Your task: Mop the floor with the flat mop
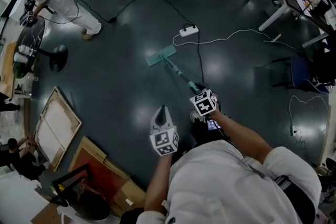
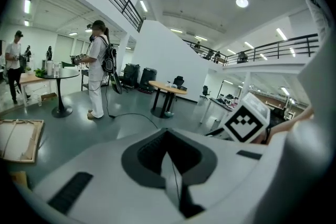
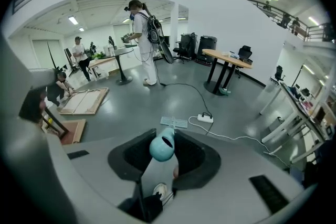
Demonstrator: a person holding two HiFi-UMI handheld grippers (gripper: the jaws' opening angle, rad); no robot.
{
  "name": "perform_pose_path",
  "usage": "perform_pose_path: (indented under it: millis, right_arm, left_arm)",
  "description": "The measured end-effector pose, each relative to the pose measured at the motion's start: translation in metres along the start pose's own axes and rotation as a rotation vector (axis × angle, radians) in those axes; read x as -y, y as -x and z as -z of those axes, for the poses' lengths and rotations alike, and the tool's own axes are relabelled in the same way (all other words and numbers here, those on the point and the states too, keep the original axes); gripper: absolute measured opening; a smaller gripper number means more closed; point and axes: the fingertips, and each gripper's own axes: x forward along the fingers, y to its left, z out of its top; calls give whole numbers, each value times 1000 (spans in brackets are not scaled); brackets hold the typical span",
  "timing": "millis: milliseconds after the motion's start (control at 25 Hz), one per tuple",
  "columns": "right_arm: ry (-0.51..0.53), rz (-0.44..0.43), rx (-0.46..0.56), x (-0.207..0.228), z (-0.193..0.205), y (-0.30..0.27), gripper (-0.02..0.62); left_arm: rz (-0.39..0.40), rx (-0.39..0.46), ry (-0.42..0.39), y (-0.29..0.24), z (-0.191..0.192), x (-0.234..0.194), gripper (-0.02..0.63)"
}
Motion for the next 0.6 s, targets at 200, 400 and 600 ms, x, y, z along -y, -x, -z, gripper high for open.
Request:
perform_pose_path:
  millis: [200,400,600]
  right_arm:
    - [20,-14,-12,-22,48,78,112]
    - [-17,-15,-20,-37,83,133,112]
    - [-24,-22,-31,-47,100,153,112]
  left_arm:
    - [66,5,-11,33,11,22,5]
    - [99,2,-9,60,21,32,5]
    - [92,-15,12,73,38,31,5]
